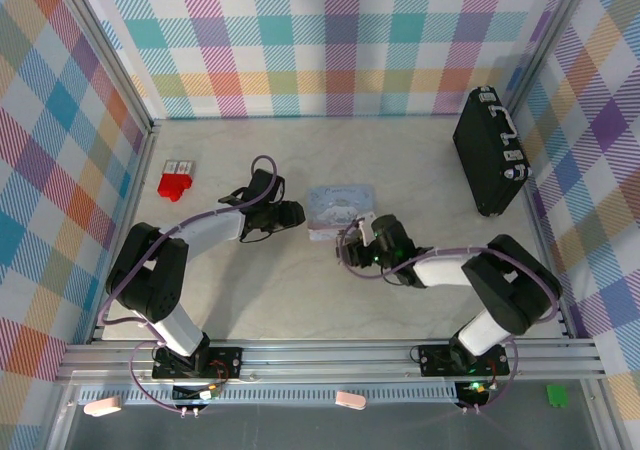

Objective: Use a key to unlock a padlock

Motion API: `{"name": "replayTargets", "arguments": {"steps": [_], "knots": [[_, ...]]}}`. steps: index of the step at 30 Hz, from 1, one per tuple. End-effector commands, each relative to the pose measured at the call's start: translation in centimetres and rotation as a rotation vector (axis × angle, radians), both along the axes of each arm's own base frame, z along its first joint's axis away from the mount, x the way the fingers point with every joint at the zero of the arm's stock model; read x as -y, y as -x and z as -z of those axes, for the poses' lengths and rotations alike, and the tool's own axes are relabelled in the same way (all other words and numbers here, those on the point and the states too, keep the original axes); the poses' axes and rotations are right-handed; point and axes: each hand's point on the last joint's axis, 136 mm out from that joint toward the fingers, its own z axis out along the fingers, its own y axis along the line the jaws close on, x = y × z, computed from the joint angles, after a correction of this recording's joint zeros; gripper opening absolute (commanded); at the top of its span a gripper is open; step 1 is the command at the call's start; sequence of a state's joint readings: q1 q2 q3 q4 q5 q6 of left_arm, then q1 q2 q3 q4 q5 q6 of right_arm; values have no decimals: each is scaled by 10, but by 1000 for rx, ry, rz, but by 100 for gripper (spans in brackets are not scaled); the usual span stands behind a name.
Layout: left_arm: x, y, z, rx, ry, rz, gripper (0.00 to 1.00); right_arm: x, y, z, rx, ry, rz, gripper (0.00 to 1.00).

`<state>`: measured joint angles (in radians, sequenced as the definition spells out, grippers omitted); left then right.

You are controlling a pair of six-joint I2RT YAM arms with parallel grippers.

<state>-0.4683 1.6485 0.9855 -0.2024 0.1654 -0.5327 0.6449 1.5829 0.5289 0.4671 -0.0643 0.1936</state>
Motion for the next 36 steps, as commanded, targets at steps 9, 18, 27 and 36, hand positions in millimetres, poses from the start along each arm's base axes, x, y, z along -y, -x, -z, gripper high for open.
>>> {"name": "replayTargets", "arguments": {"steps": [9, 18, 27, 36], "knots": [[-7, 2, -15, 81, -20, 2, 46, -14, -9, -22, -66, -137, -83, 56], [19, -7, -35, 158, 30, 58, 46, 4, 6, -15, -155, -259, 50, 55], [42, -20, -39, 164, 62, 87, 47, 0, -6, 3, -188, -247, 83, 51], [46, -26, -11, 82, 30, 74, 47, -16, -10, 13, -225, -226, 41, 46]]}}
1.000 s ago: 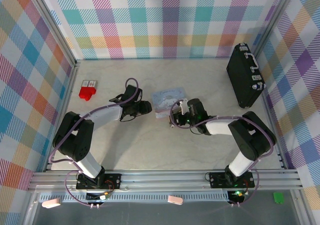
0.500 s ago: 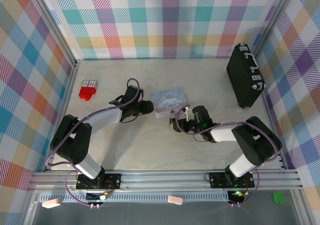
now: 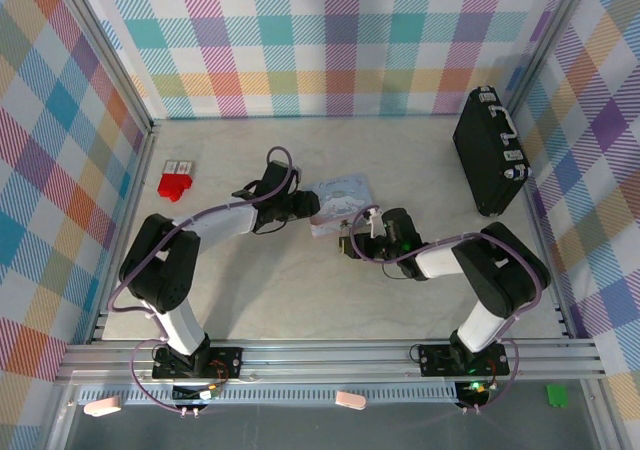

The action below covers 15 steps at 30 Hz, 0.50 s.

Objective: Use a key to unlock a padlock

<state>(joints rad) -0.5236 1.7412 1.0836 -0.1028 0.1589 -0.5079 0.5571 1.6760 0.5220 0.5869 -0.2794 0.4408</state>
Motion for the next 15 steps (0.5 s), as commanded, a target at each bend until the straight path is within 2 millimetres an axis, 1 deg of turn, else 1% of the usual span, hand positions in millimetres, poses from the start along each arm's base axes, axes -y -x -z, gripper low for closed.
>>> {"name": "replayTargets", "arguments": {"steps": [1, 4, 8, 10, 11, 15], "knots": [[4, 2, 8, -30, -14, -3, 47, -14, -7, 7, -4, 23, -31, 45], [-2, 3, 17, -45, -36, -32, 46, -19, -7, 8, -3, 58, -36, 39], [-10, 5, 23, -54, -58, -68, 45, -20, -8, 10, 3, 102, -24, 27], [-16, 7, 26, -58, -73, -89, 44, -16, -9, 11, -1, 122, -4, 18], [-18, 7, 26, -58, -78, -98, 44, -15, -10, 11, 1, 130, 4, 15], [-28, 9, 28, -55, -104, -141, 44, -5, -12, 4, 22, 174, 53, 6]]}}
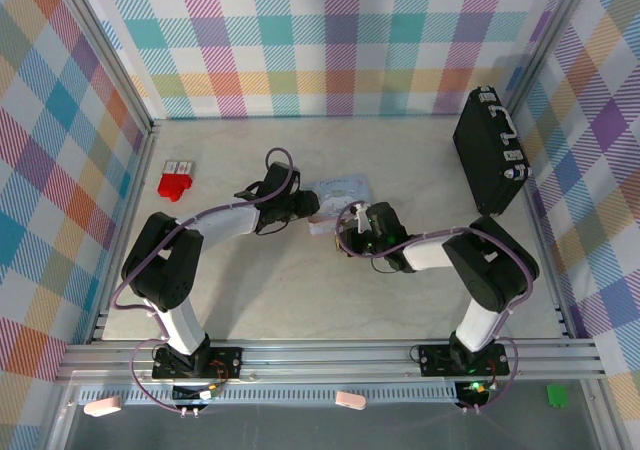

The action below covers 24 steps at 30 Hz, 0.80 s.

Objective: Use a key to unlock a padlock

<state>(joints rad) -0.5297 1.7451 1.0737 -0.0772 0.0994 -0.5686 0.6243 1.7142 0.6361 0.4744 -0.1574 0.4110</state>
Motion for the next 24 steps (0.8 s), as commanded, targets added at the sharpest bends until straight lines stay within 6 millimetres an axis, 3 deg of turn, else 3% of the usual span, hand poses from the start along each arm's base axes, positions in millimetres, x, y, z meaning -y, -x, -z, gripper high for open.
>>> {"name": "replayTargets", "arguments": {"steps": [1, 11, 24], "knots": [[-25, 15, 26, -64, -107, -72, 44, 16, 0, 2, 1, 93, 60, 5], [-46, 23, 20, -45, -124, -175, 44, 13, -7, -28, 105, 208, 153, 0], [-26, 36, 32, -65, -99, -140, 43, 19, -28, -41, 121, 203, 331, 0]]}}
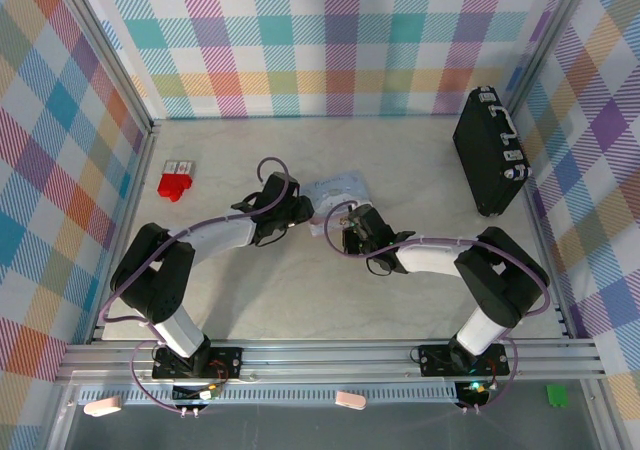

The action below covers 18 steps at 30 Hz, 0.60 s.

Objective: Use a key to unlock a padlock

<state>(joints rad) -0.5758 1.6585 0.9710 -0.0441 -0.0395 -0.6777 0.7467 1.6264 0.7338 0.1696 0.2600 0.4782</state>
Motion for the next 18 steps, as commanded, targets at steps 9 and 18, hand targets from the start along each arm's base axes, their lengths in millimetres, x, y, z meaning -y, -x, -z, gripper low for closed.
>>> {"name": "replayTargets", "arguments": {"steps": [9, 18], "knots": [[-11, 22, 43, -107, -115, -22, 43, 0, -27, -24, 29, 49, 116, 0], [-8, 20, 36, -96, -105, -9, 43, 18, -17, -18, -11, 252, 28, 0]]}}
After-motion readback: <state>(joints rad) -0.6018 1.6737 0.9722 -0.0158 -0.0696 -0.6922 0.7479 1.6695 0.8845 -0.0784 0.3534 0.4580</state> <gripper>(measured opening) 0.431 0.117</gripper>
